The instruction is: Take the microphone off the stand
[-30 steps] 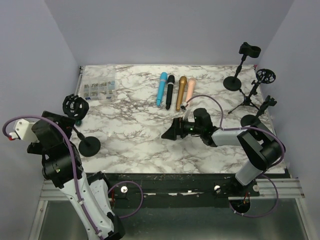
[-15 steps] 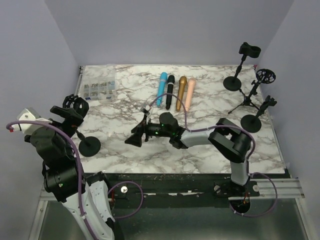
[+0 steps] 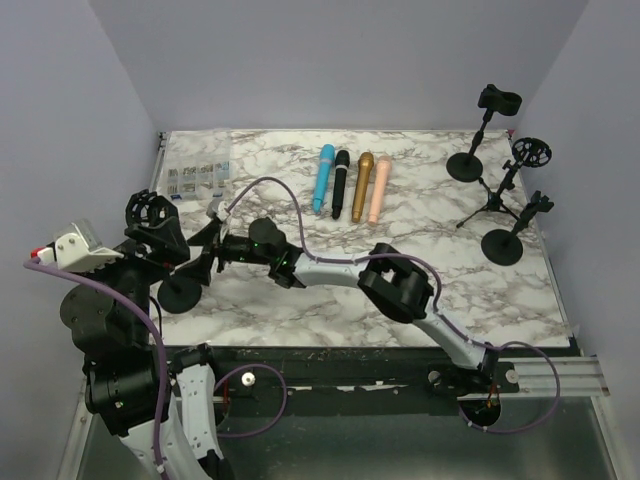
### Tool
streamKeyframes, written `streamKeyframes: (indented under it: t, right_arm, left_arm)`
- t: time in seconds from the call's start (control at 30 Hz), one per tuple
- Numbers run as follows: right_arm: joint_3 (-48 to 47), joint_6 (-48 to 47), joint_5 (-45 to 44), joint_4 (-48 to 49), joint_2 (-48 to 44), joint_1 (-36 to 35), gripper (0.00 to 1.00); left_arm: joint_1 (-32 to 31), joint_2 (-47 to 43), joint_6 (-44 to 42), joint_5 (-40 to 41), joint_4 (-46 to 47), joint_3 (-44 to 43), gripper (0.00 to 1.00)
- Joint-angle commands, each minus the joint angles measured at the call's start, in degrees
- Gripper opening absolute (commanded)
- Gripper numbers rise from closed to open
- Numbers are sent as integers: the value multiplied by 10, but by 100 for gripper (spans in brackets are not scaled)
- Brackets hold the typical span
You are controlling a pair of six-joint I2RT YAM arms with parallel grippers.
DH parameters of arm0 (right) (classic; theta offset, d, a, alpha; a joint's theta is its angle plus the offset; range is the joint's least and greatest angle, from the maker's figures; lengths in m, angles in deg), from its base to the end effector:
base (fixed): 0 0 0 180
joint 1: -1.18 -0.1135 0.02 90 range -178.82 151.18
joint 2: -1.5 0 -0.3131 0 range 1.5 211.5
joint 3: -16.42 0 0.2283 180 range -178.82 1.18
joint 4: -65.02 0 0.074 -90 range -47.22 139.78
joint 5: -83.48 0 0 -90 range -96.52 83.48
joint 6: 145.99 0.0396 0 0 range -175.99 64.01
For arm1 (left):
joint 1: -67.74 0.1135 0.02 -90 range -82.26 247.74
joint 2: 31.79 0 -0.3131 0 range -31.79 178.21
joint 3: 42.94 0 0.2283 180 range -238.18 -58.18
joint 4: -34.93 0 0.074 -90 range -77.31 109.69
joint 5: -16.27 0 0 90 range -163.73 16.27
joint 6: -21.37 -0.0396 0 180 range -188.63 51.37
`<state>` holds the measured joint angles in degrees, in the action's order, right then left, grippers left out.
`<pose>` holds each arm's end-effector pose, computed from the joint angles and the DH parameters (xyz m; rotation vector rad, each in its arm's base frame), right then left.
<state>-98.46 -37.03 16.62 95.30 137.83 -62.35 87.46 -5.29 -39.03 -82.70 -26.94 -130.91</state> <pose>0.2393 0.5155 0.2632 -0.9363 1.3017 1.4403 -0.0337 -0.0187 0.4530 -0.5470 1.4861 -0.2584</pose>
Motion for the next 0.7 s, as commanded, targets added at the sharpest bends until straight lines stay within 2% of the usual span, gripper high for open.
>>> streamKeyframes:
  t: [0.0, 0.2, 0.33, 0.5, 0.67]
  right_arm:
    - [-101, -41, -22, -41, 78, -34, 100]
    - [-199, -53, -45, -53, 148, -51, 98]
    - [-253, -83, -98, -81, 184, -60, 89]
    - [-257, -98, -161, -72, 199, -60, 80]
    - [-286, -114, -187, -81, 217, -60, 70]
  left_arm:
    - [-7, -8, 13, -51, 18, -1, 98]
    - [-17, -7, 18, -55, 28, 4, 99]
    - [-23, -1, 18, -61, 34, 11, 99]
    - [-30, 2, 14, -54, 34, 10, 98]
    - [-31, 6, 17, -53, 35, 9, 98]
